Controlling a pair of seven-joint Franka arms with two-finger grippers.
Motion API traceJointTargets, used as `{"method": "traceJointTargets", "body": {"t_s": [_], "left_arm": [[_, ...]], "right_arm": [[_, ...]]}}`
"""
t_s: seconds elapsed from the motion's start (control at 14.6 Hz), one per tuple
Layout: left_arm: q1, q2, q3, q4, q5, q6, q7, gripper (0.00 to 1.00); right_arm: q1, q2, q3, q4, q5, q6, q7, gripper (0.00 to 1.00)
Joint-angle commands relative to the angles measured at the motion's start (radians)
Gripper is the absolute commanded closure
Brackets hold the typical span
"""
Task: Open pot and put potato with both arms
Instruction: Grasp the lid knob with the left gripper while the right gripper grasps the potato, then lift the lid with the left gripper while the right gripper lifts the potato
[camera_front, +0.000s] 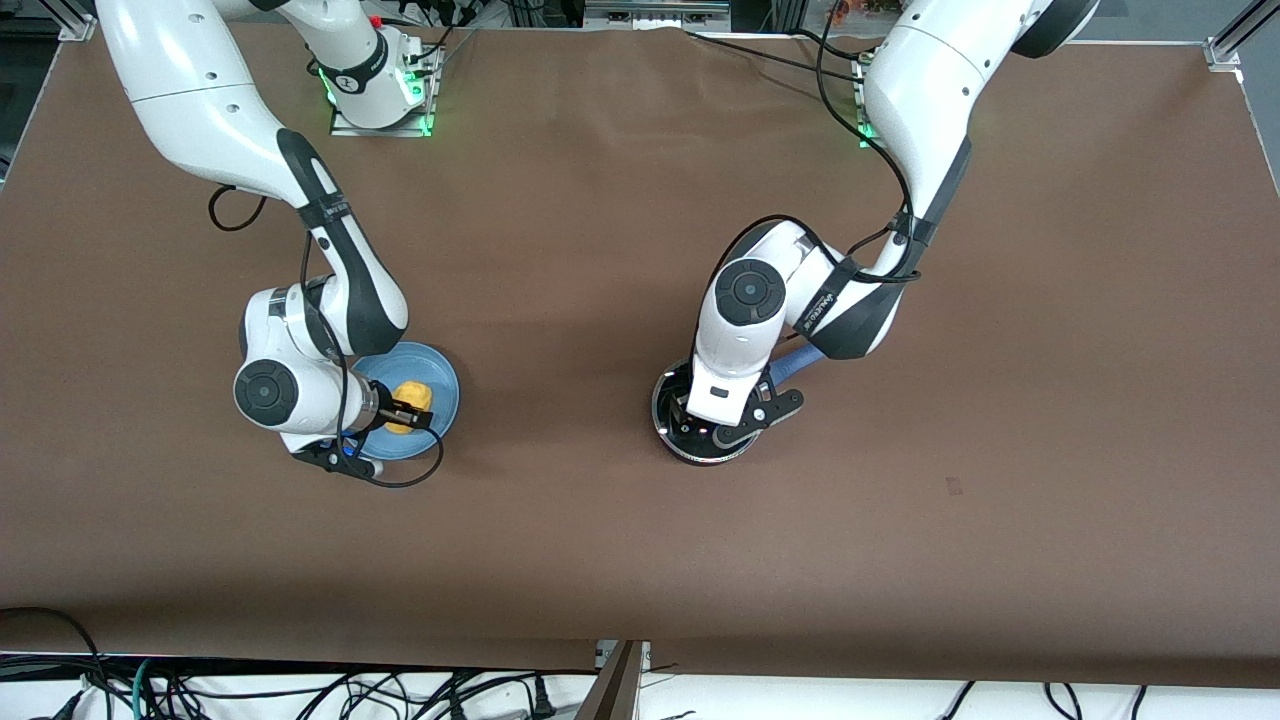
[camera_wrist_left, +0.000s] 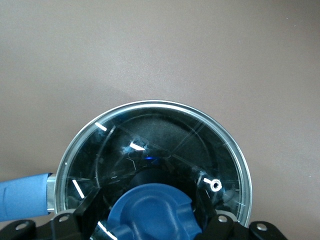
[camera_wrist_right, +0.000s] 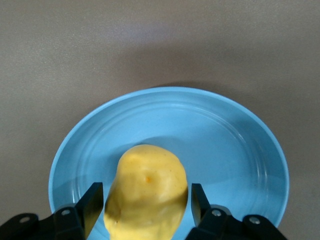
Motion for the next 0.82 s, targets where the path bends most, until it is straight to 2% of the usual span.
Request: {"method": "traceJointTargets", "body": {"t_s": [0.0, 0.14, 0.41, 0.61, 0.75], "left_arm": [[0.003, 0.015, -0.006, 0.031, 0.011, -0.007, -0.021, 0.30], [0.005, 0.015, -0.006, 0.031, 0.009, -0.007, -0.023, 0.47], [0.003, 0.015, -0.006, 0.031, 0.009, -0.009, -0.038, 0.54], [0.003, 0.014, -0.006, 0.031, 0.012, -0.010, -0.029, 0.69], [0.003, 0.012, -0.006, 0.031, 0.017, -0.015, -0.025, 0.79]], "right_arm": [[-0.004, -0.008, 0.004, -0.009, 0.015, 0.011, 0.009, 0.37], [-0.004, -0.009, 0.004, 0.000, 0.018, 0.003, 0.002, 0.43], [-0.008, -0.022, 0.004, 0.043, 0.052, -0.057, -0.004, 0.44], [-0.010, -0.025, 0.001, 0.130, 0.102, -0.197, -0.006, 0.44], [-0.010, -0.047, 0.001, 0.157, 0.105, -0.267, -0.003, 0.44]]}}
